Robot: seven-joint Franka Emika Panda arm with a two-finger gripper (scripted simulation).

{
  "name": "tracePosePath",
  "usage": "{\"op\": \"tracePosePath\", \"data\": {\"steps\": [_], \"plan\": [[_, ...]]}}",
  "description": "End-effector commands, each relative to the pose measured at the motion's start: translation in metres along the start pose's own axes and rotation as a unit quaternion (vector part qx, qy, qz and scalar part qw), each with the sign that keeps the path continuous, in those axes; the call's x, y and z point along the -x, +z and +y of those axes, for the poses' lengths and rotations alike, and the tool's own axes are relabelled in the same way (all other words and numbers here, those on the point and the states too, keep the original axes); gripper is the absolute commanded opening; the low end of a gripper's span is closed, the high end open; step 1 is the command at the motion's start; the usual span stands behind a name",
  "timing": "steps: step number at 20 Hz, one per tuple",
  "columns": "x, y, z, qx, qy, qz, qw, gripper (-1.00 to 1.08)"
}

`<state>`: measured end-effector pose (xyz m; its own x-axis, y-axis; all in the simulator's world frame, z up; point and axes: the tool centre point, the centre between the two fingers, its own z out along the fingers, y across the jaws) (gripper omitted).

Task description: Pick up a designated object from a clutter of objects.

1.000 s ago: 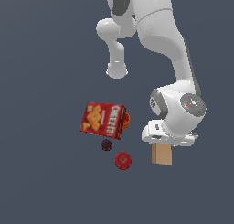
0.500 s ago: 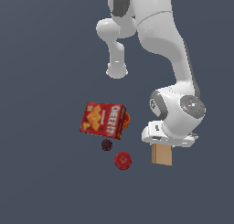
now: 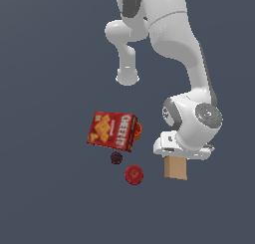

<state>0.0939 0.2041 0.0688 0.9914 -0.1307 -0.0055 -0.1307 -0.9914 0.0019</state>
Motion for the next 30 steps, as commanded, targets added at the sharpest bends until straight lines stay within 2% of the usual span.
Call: {"op": "tracePosePath", "data": {"steps": [1,6,11,30], "plan": [[-0.001,-0.007,0.005,-0.001,0.000,0.002,1.0000,-1.00],[-0.001,-0.025,0.025,-0.001,0.000,0.002,1.0000,-1.00],[-0.001,-0.055,0.058,-0.001,0.000,0.002,1.0000,-1.00],[-0.001,-0.222,0.239,-0.002,0.001,0.002,1.0000,-1.00]]}}
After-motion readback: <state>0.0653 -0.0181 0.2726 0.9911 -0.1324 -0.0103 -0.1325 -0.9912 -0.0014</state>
